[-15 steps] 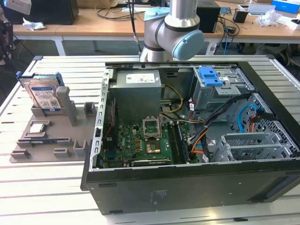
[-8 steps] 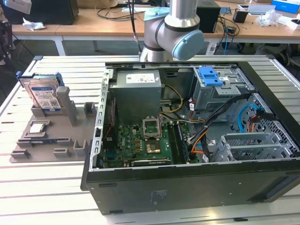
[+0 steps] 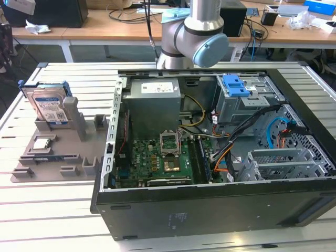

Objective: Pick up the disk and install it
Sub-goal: 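Pick up the disk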

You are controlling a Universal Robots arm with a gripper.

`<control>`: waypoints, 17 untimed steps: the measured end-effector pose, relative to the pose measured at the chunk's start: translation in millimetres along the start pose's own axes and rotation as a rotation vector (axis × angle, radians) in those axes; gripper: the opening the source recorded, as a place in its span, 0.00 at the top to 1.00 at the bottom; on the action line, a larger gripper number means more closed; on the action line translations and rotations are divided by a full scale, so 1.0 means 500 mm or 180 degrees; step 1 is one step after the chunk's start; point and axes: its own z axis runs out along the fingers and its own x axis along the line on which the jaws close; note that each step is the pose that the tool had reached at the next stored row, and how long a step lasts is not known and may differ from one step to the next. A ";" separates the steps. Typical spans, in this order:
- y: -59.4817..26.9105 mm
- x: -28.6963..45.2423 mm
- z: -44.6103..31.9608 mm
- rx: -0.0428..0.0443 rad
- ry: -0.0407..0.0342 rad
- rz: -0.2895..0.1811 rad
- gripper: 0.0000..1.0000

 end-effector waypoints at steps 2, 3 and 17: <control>0.000 0.000 0.000 -0.0001 0.0001 -0.0027 0.89; 0.000 0.000 0.000 -0.0001 0.0002 -0.0049 0.89; 0.000 0.000 0.000 -0.0007 0.0012 -0.0284 0.89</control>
